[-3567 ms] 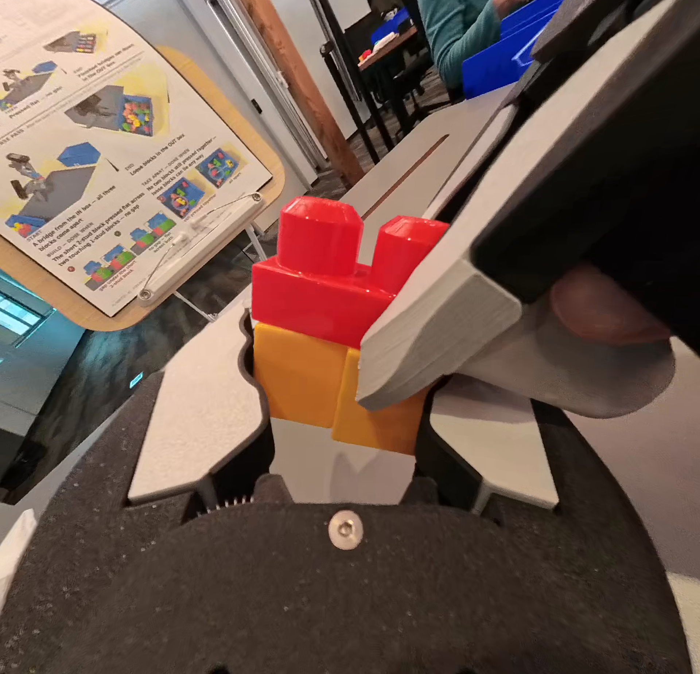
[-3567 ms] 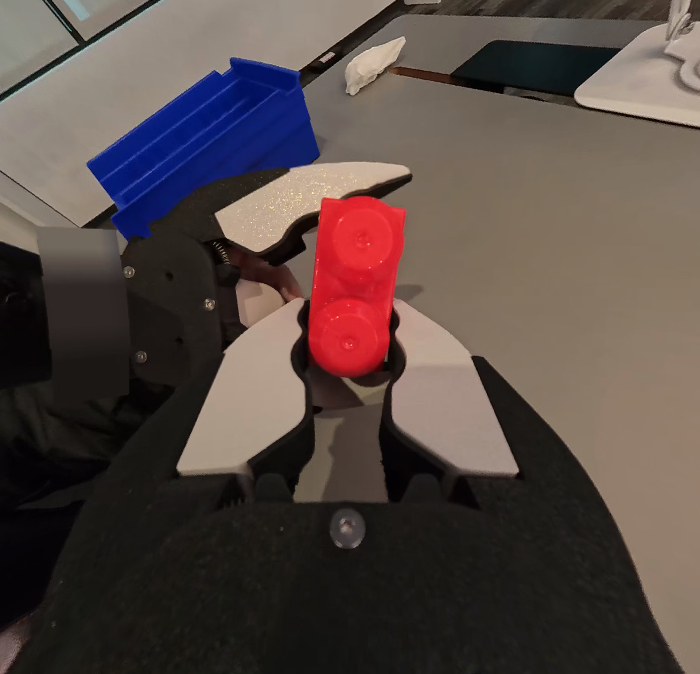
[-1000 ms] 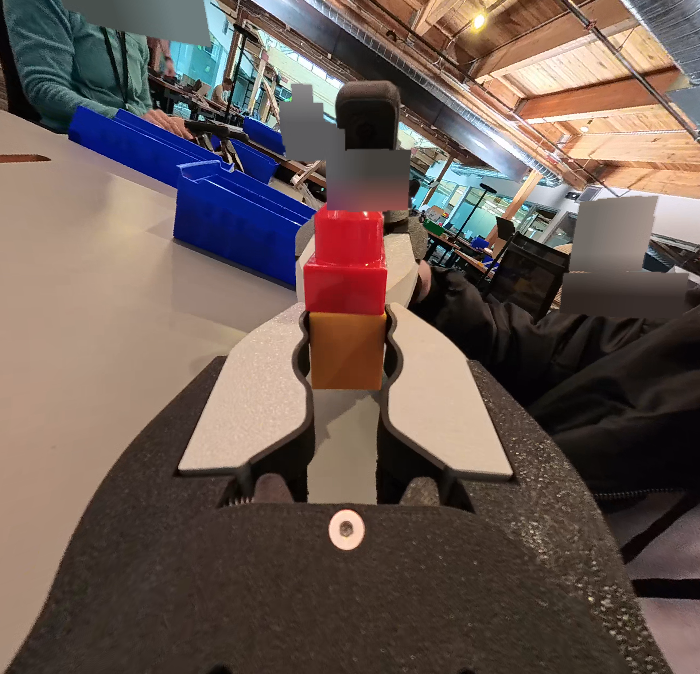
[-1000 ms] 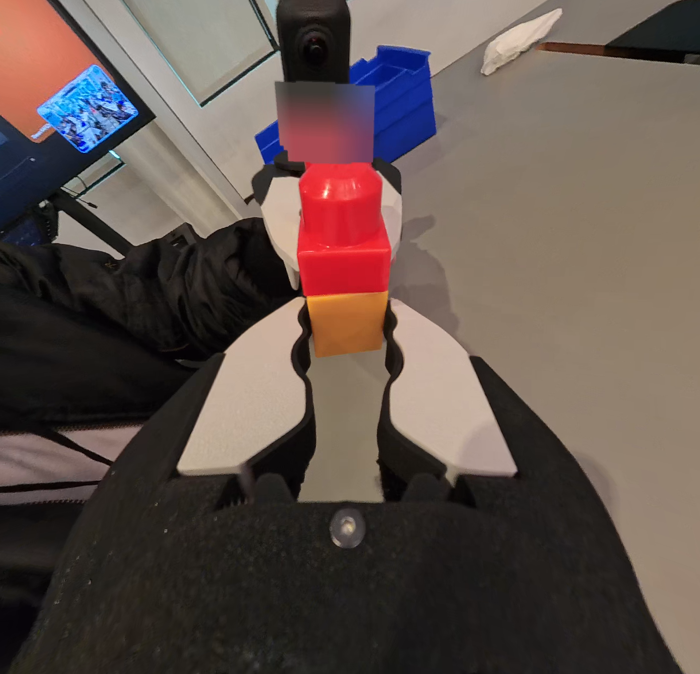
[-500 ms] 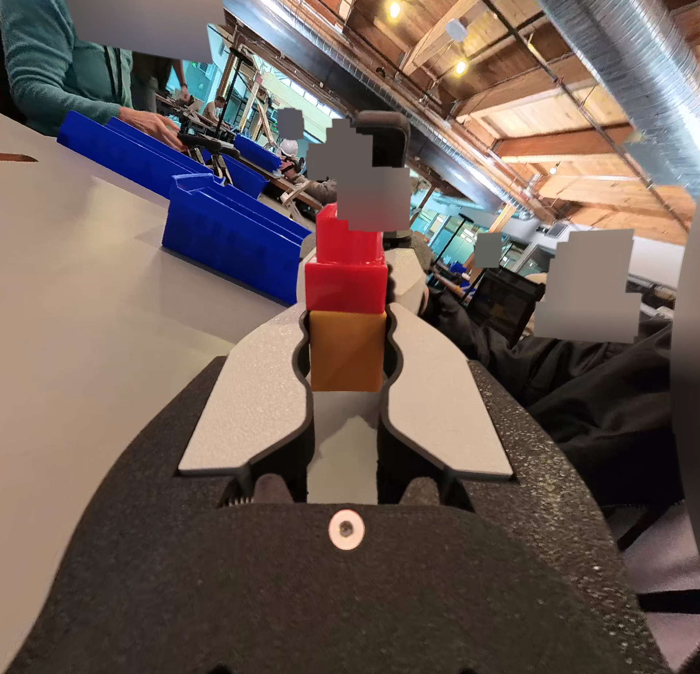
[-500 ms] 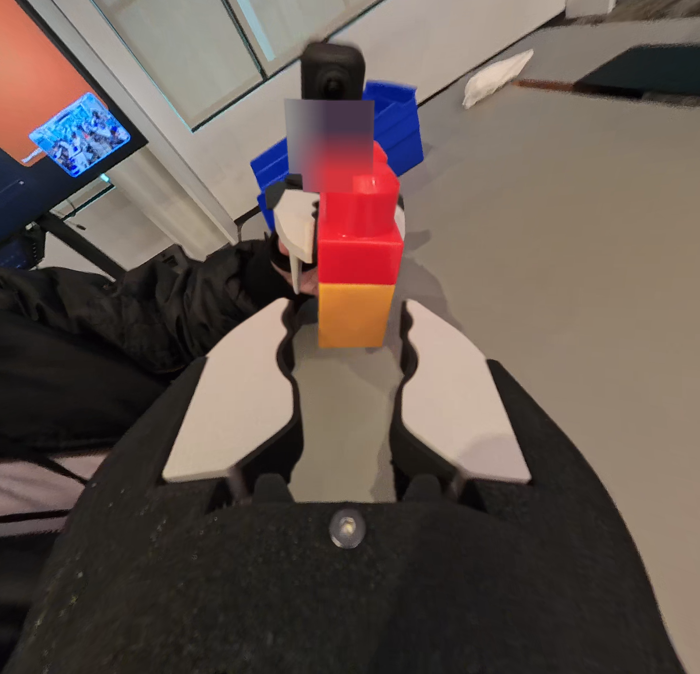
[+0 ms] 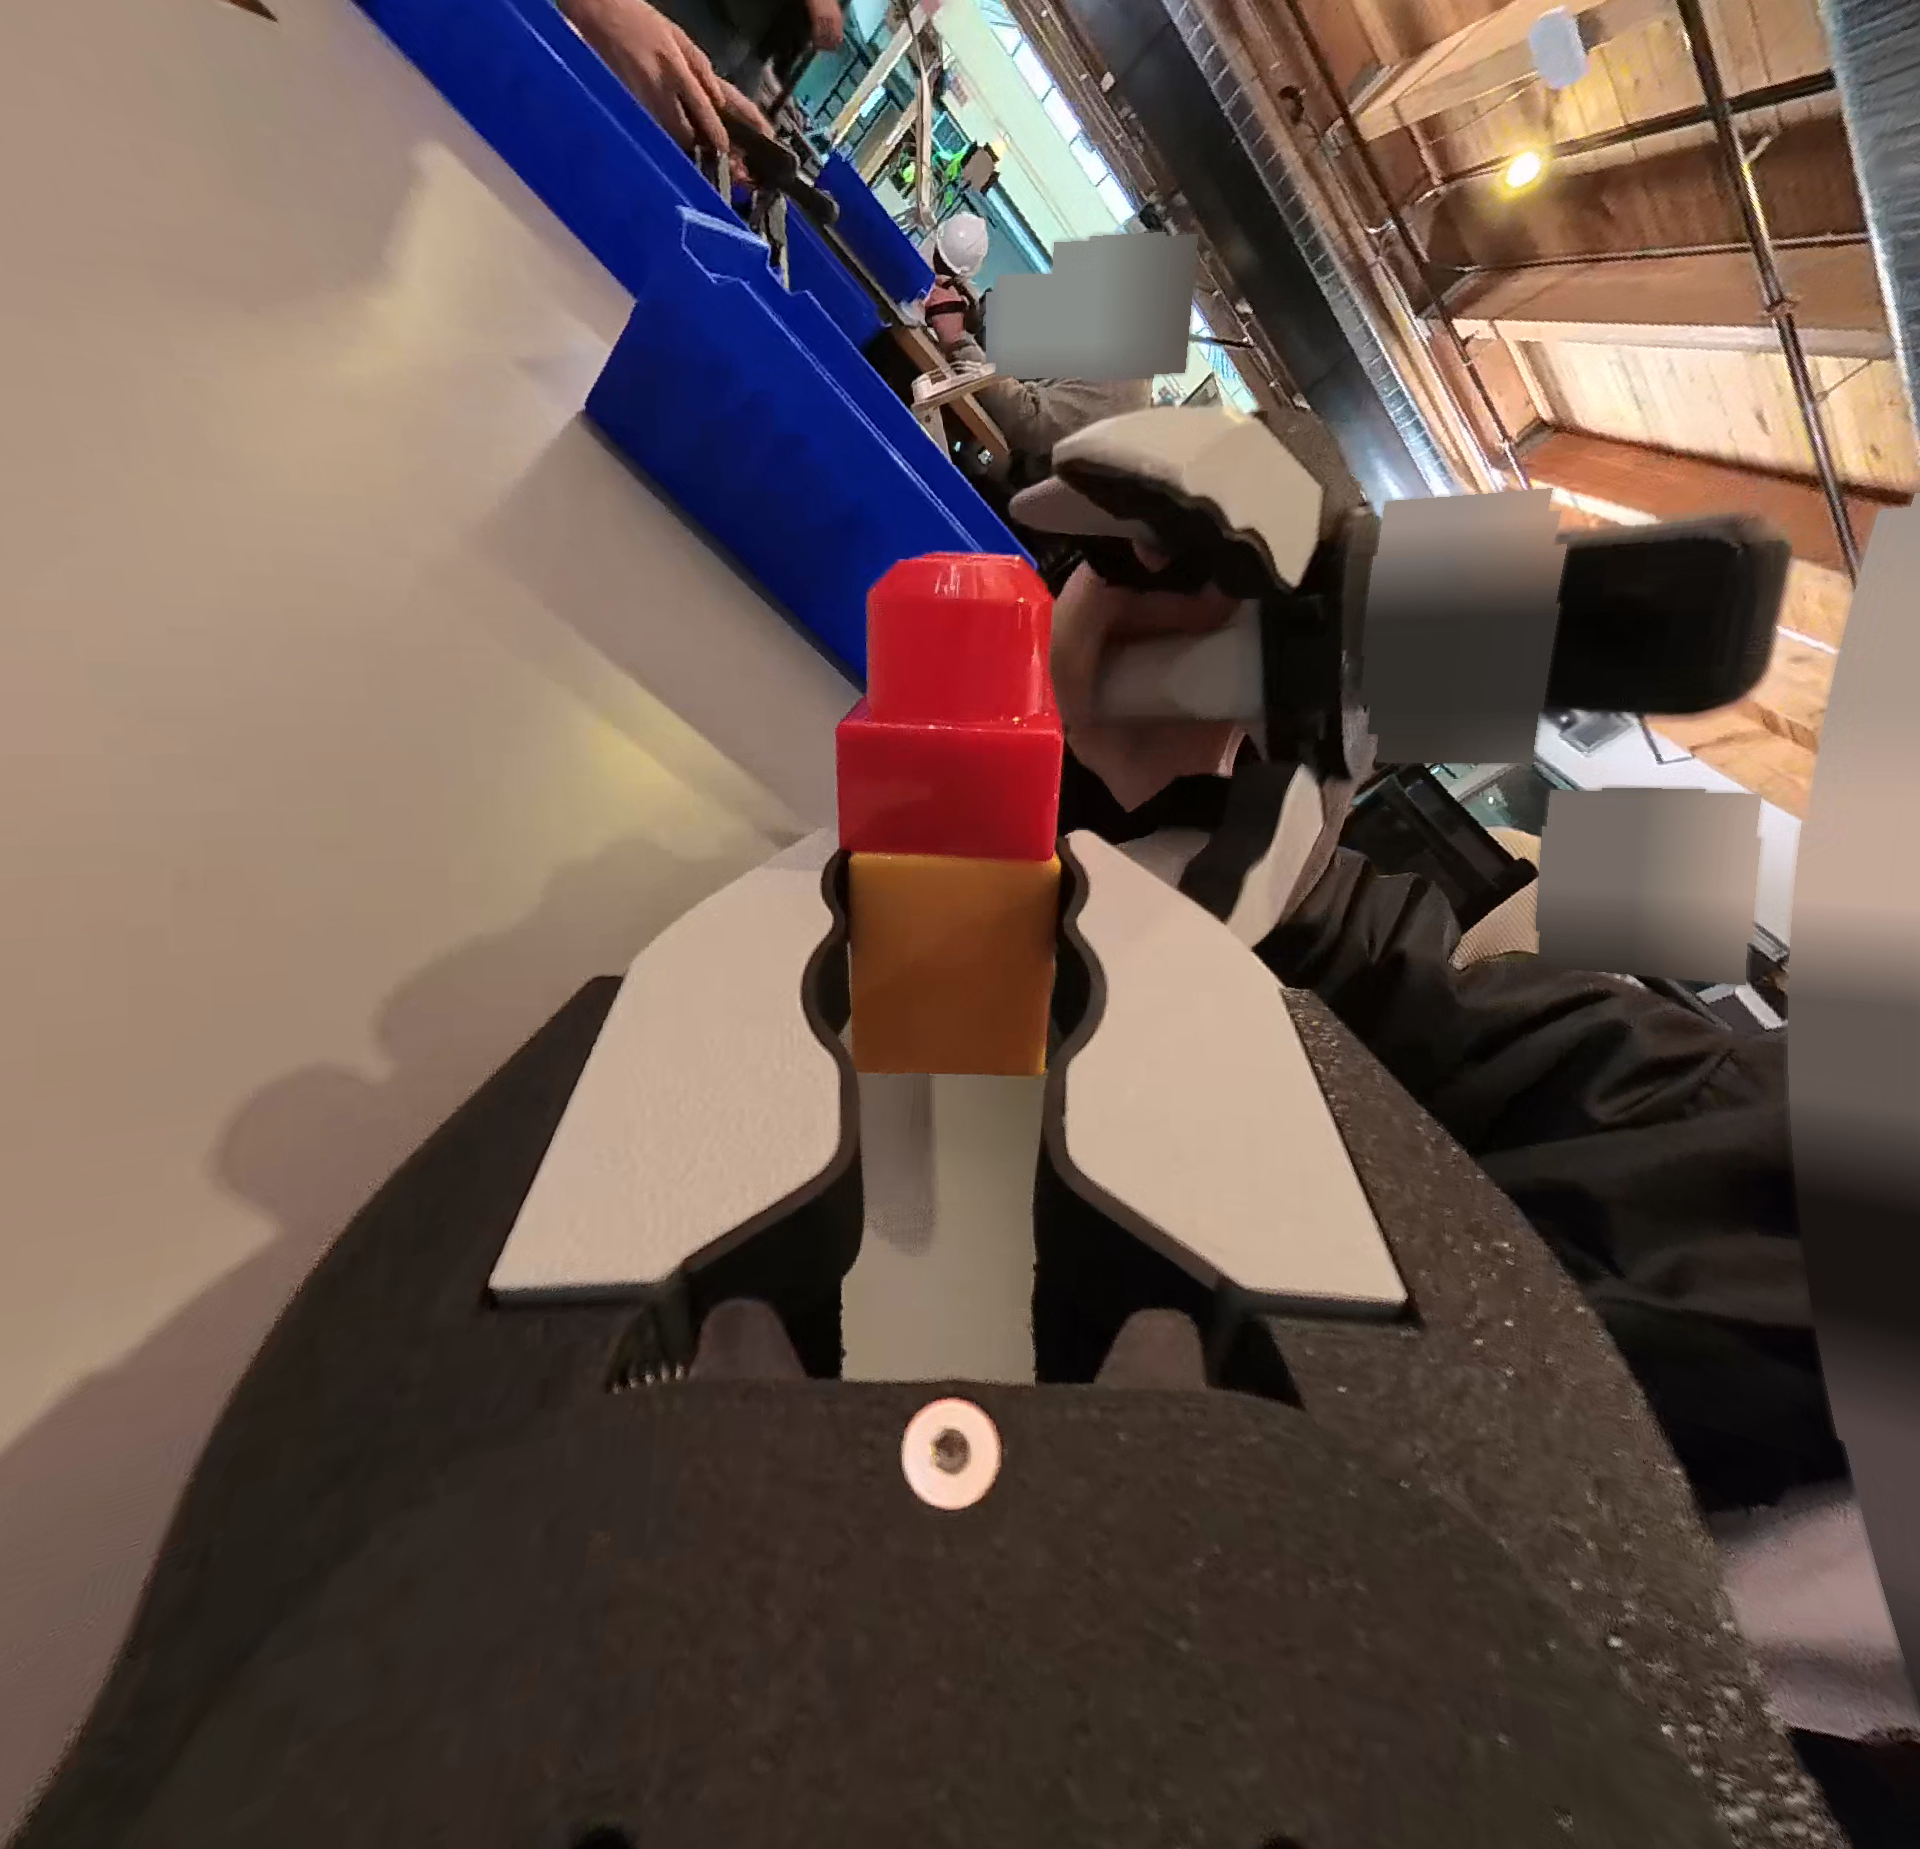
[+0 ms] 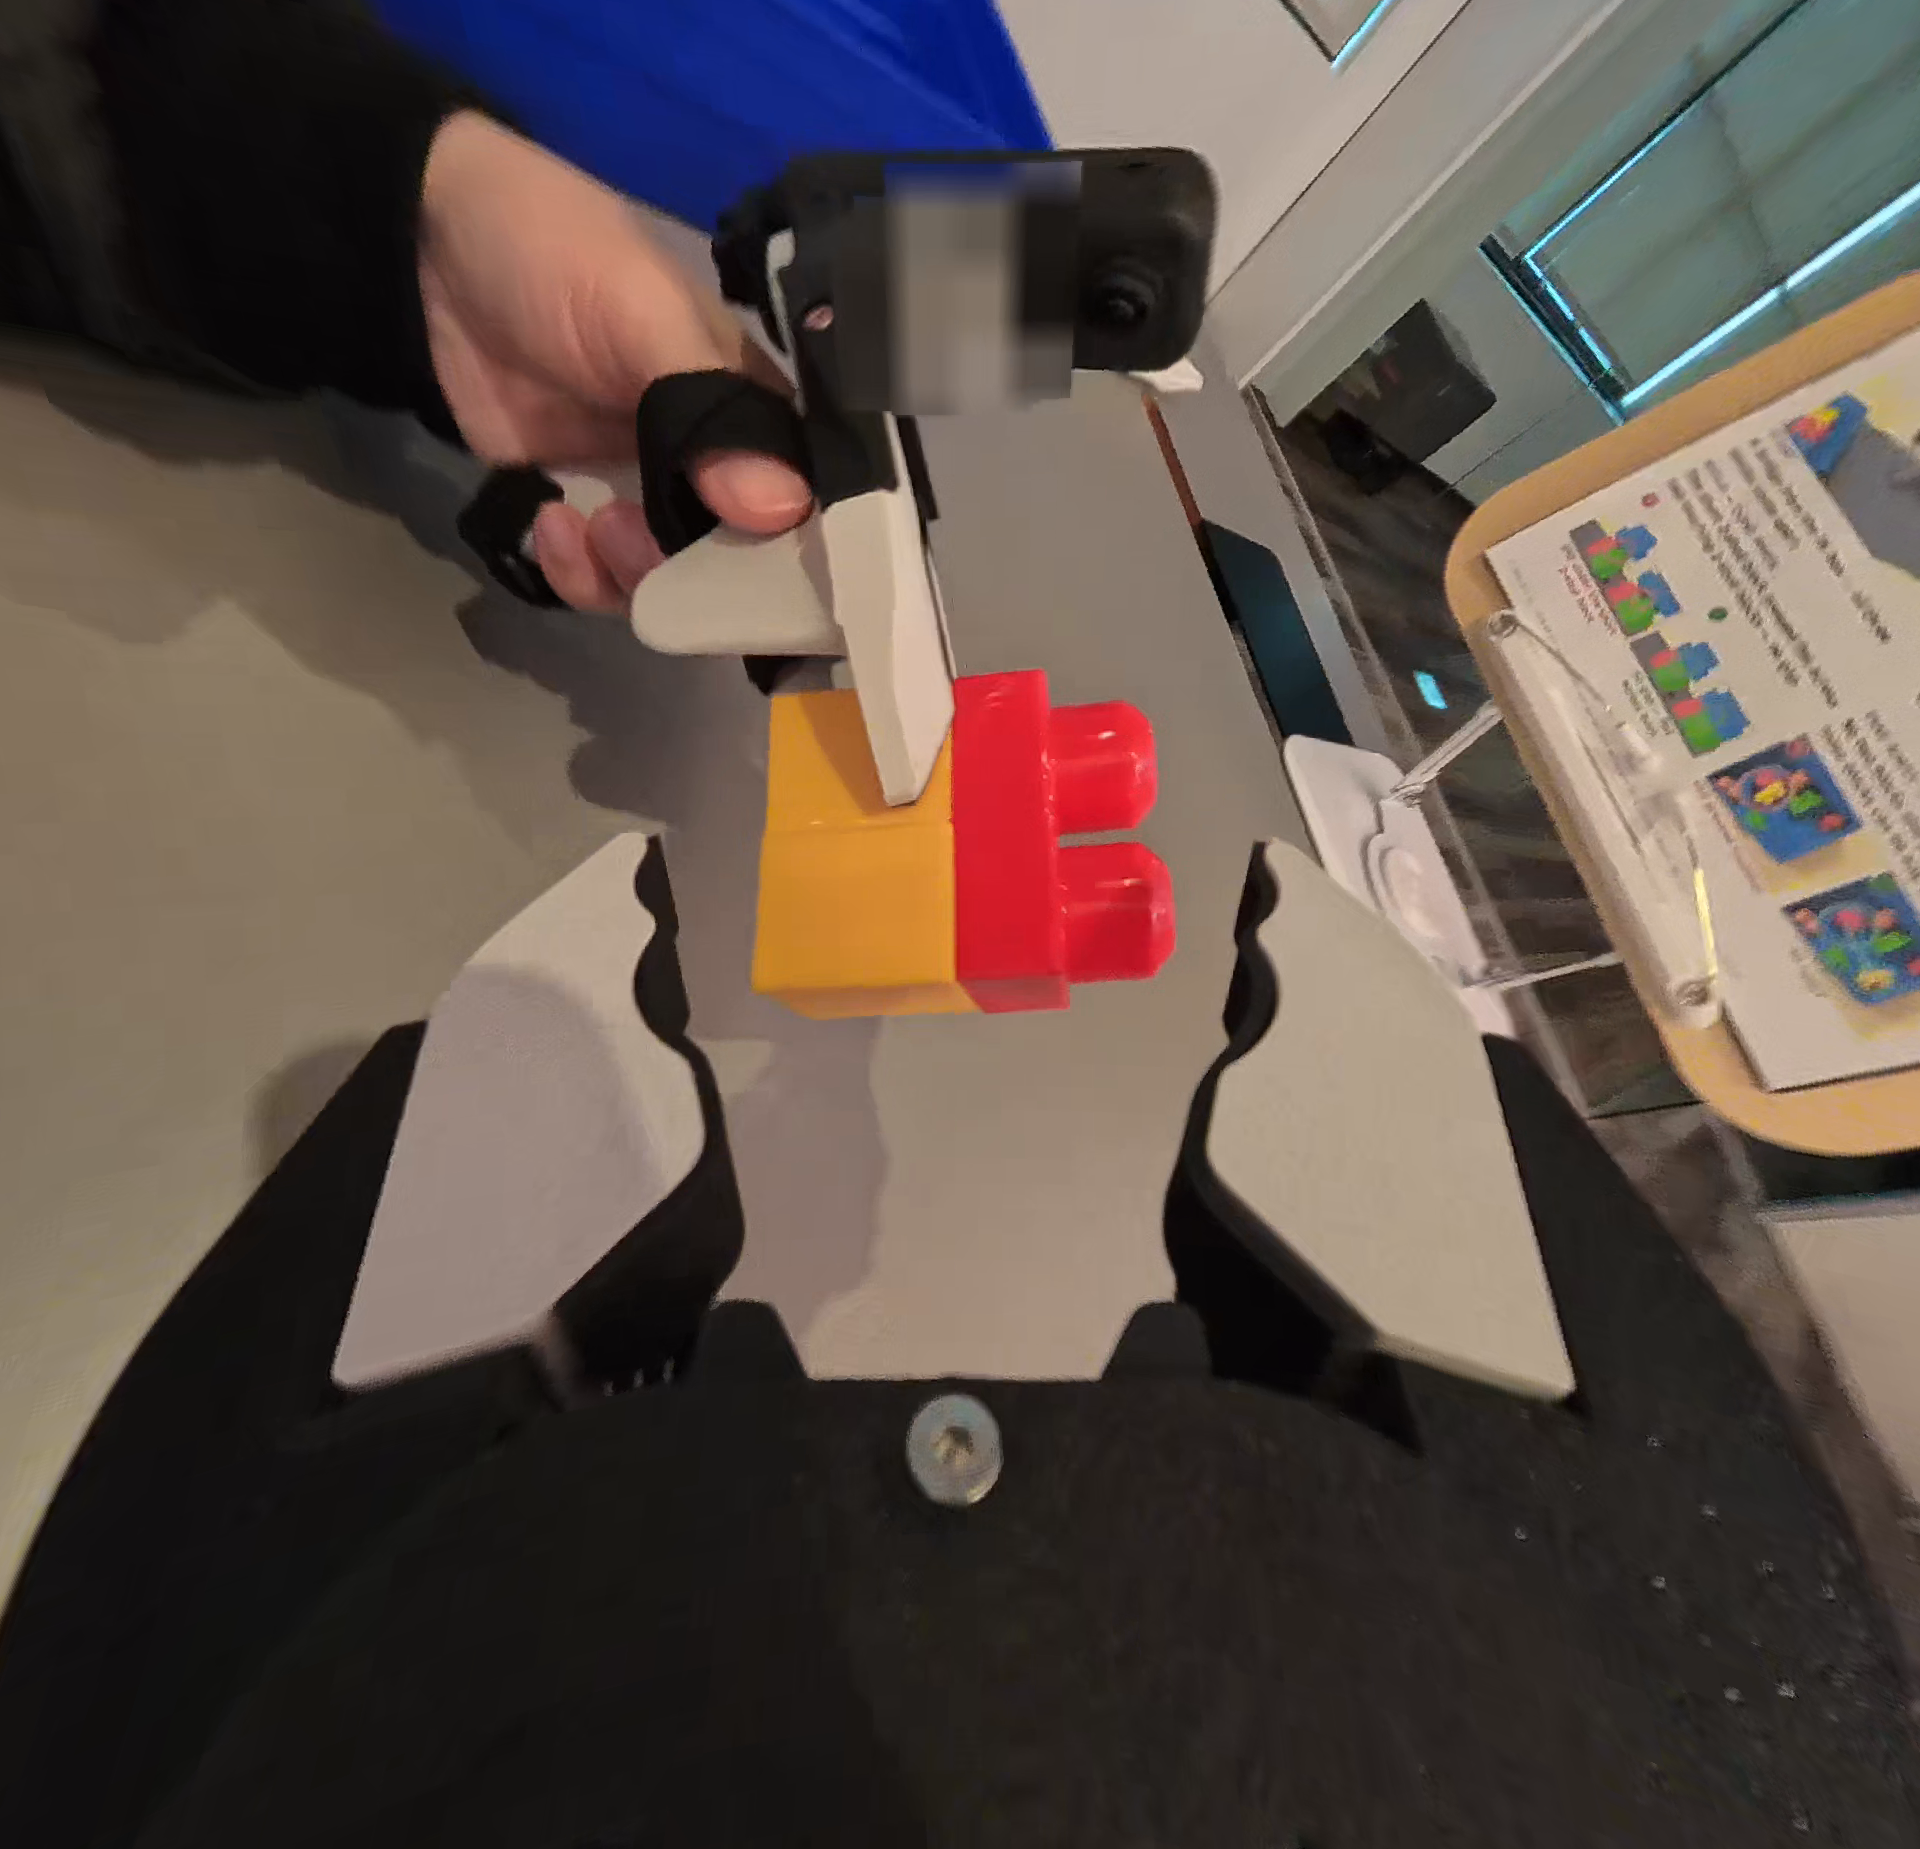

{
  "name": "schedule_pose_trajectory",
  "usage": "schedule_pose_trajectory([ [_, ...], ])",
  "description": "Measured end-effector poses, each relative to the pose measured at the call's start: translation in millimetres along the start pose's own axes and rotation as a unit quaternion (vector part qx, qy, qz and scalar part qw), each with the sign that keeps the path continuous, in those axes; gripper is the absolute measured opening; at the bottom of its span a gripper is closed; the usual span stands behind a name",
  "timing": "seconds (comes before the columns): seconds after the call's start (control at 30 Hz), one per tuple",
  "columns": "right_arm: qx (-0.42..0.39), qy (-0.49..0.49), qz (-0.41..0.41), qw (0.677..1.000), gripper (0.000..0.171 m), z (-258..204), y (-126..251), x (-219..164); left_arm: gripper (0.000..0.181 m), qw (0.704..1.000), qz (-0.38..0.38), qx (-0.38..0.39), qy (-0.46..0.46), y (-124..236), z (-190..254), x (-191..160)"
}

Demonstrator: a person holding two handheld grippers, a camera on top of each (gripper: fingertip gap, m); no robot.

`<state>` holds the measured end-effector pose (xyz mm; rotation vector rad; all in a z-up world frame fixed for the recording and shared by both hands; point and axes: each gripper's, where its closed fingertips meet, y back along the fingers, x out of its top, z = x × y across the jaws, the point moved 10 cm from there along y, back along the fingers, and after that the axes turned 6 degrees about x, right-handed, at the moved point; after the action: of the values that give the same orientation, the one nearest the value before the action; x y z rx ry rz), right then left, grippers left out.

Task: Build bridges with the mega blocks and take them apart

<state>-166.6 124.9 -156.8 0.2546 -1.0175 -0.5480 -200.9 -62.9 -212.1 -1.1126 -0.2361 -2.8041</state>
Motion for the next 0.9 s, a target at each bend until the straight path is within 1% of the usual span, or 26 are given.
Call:
schedule_pose_trajectory([
  [0.1,-0.022,0.076,-0.038,0.996,0.106,-7,-14,-1,0.036,1.000,0.000,-0.003,0.024,0,-3,-1],
  [0.2,-0.054,0.121,-0.026,0.991,0.102,-8,-16,-4,0.036,0.999,0.007,-0.030,0.040,2,-2,0],
  [0.4,-0.035,0.078,-0.003,0.996,0.100,-2,-20,-10,0.036,0.999,0.006,-0.038,0.013,1,5,1],
  [0.43,-0.036,0.078,-0.001,0.996,0.104,-3,-21,-9,0.036,0.999,0.011,-0.048,0.019,1,5,2],
  [0.5,-0.054,0.088,-0.005,0.995,0.107,-6,-24,-10,0.036,0.998,0.012,-0.053,0.024,1,6,1],
  [0.53,-0.066,0.092,-0.008,0.994,0.105,-7,-25,-10,0.036,0.999,0.010,-0.049,0.018,1,6,1],
  [0.57,-0.079,0.094,-0.006,0.992,0.100,-7,-25,-10,0.036,0.999,0.009,-0.048,0.014,1,7,1],
  [0.6,-0.087,0.095,0.002,0.992,0.099,-7,-24,-10,0.036,0.999,0.011,-0.052,0.014,0,8,1],
  [0.67,-0.091,0.089,0.012,0.992,0.100,-8,-24,-9,0.036,0.998,0.015,-0.057,0.019,0,8,1],
  [0.8,-0.094,0.084,0.009,0.992,0.110,-10,-30,-10,0.036,0.998,0.003,-0.058,0.029,-6,7,-3],
  [0.9,-0.101,0.082,0.016,0.991,0.106,-9,-30,-10,0.036,0.998,0.005,-0.058,0.030,-6,7,-4],
])
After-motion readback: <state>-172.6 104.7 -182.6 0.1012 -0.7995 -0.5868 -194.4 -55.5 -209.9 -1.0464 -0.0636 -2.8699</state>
